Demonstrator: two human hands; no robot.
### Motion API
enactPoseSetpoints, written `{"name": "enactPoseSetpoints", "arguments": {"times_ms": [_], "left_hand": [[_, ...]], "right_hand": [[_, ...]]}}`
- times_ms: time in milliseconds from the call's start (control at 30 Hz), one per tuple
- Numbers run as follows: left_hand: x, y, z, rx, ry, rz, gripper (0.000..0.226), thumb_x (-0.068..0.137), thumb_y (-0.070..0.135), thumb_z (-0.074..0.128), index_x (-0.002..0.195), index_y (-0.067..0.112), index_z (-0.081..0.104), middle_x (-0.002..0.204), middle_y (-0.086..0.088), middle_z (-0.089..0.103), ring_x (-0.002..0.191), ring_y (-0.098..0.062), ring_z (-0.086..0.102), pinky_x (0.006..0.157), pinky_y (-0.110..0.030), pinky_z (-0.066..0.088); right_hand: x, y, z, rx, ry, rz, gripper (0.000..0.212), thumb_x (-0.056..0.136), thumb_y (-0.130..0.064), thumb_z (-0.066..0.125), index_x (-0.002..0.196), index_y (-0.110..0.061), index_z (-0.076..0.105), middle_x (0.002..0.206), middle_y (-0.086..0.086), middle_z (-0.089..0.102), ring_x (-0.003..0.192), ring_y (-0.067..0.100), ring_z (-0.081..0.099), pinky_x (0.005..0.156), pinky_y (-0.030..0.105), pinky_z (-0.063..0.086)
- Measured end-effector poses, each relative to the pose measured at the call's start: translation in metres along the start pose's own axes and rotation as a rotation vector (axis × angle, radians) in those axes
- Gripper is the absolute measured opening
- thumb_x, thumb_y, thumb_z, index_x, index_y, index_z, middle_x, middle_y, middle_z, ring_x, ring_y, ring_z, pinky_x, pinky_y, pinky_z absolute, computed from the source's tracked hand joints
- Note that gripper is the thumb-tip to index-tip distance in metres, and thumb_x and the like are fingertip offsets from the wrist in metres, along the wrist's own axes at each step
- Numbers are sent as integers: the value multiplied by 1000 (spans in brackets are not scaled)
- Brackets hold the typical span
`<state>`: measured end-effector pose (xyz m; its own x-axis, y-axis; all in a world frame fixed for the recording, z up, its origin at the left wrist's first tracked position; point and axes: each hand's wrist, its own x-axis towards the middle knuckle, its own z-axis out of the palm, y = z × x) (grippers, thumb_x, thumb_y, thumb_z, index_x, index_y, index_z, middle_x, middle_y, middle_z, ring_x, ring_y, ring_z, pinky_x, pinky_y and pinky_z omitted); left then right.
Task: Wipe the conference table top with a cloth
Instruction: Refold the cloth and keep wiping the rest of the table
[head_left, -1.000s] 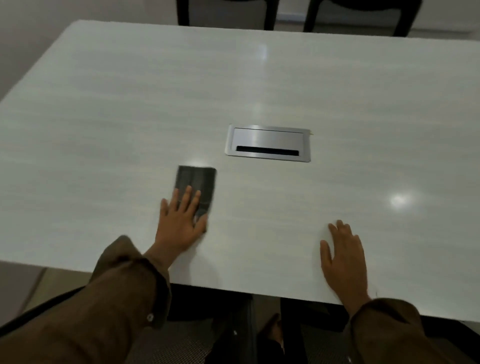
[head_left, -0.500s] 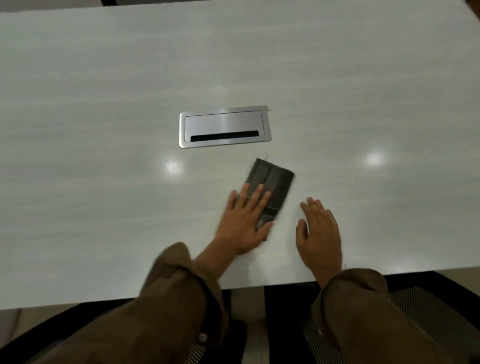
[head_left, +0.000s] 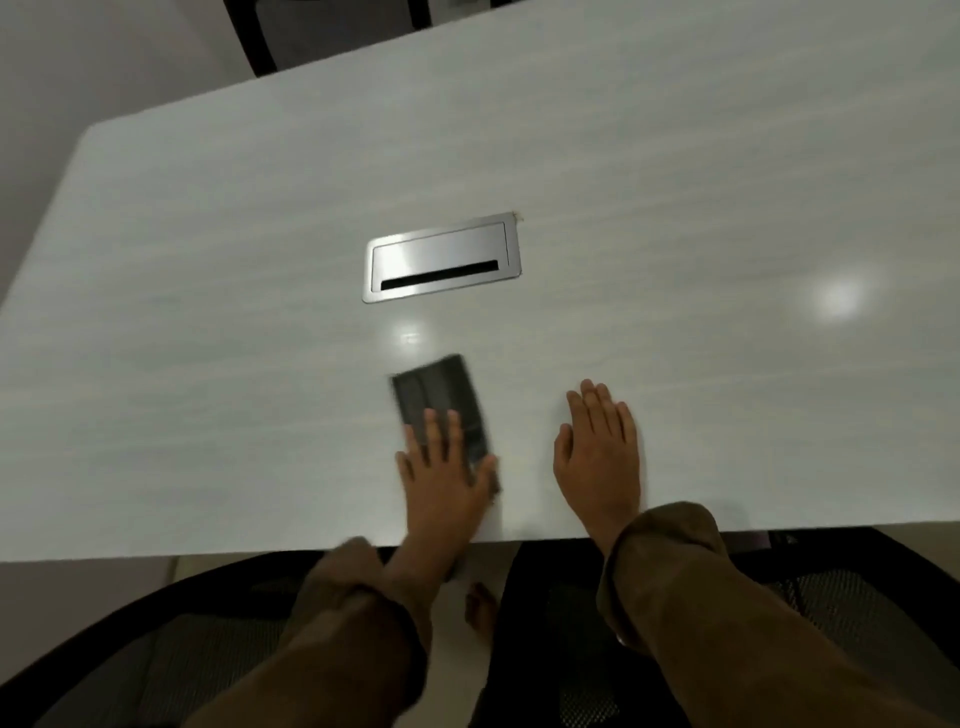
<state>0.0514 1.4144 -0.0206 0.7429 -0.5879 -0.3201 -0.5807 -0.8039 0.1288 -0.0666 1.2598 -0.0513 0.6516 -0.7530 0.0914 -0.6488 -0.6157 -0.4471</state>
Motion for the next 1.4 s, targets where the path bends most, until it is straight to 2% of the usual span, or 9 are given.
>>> {"name": "enactPoseSetpoints", "arguments": {"times_ms": [67, 133, 233, 333, 533, 633, 767, 1167, 1400], "left_hand": [[-10, 13, -1, 102, -59, 153, 74, 89, 76, 0, 147, 39, -28, 160, -3, -26, 147, -34, -24, 119, -53, -6], [-10, -3, -8, 189, -81, 215, 79, 86, 81, -1, 150, 40, -22, 161, 4, -25, 148, -29, -23, 121, -53, -5], [-5, -52, -19, 210, -42, 101, 87, 82, 85, -3, 152, 34, -14, 161, 7, -19, 149, -26, -20, 121, -54, 2], [7, -97, -34, 193, -37, -81, 99, 78, 86, -6, 153, 23, -14, 160, 1, -19, 147, -25, -22, 121, -54, 0], [100, -117, -66, 172, -6, -124, 103, 81, 81, -3, 156, 12, -7, 164, -11, -9, 150, -29, -14, 120, -55, -5], [160, -100, -76, 79, 71, -96, 99, 85, 77, 7, 156, 10, -3, 165, -13, -6, 151, -28, -11, 120, -54, -3], [229, -109, -82, 37, 171, 5, 96, 87, 78, 10, 157, 14, -2, 165, -7, -5, 151, -22, -11, 122, -50, 0], [247, -120, -82, 73, 176, 161, 90, 92, 73, 11, 157, 13, -2, 165, -7, -6, 151, -20, -14, 123, -48, 3], [329, -96, -108, 41, 164, 59, 90, 93, 73, 19, 157, 12, 1, 165, -8, -2, 152, -23, -8, 122, -50, 2]], "right_hand": [[1, 0, -7, 32, -47, 11, 49, 95, -25, 38, 136, -6, 57, 146, 14, 52, 139, 29, 45, 117, 47, 31], [5, 0, -8, 62, -64, 10, 47, 92, -24, 42, 131, -5, 60, 144, 16, 53, 138, 31, 46, 119, 46, 29], [25, 0, -4, 163, -66, 13, 40, 88, -17, 53, 123, -2, 63, 144, 18, 53, 139, 33, 44, 121, 41, 22], [64, -11, 1, 226, -120, 13, 43, 90, -14, 59, 130, 0, 58, 150, 19, 45, 144, 33, 36, 122, 40, 18], [147, -43, 18, 211, -255, -34, 68, 97, -42, 56, 151, -6, 36, 163, 13, 24, 153, 26, 14, 124, 36, 4], [160, -50, 34, 70, -155, -94, 74, 92, -56, 46, 147, -8, 42, 159, 13, 33, 150, 28, 23, 123, 40, 10], [158, -53, 50, -63, 17, -120, 72, 94, -59, 43, 145, -8, 46, 156, 13, 39, 148, 28, 29, 123, 44, 19], [161, -53, 55, -110, 86, -111, 69, 94, -56, 46, 141, -6, 51, 152, 15, 44, 146, 30, 34, 121, 48, 25], [164, -53, 57, -81, 110, -103, 66, 93, -53, 52, 140, -7, 53, 152, 14, 44, 146, 28, 35, 121, 46, 24]]}}
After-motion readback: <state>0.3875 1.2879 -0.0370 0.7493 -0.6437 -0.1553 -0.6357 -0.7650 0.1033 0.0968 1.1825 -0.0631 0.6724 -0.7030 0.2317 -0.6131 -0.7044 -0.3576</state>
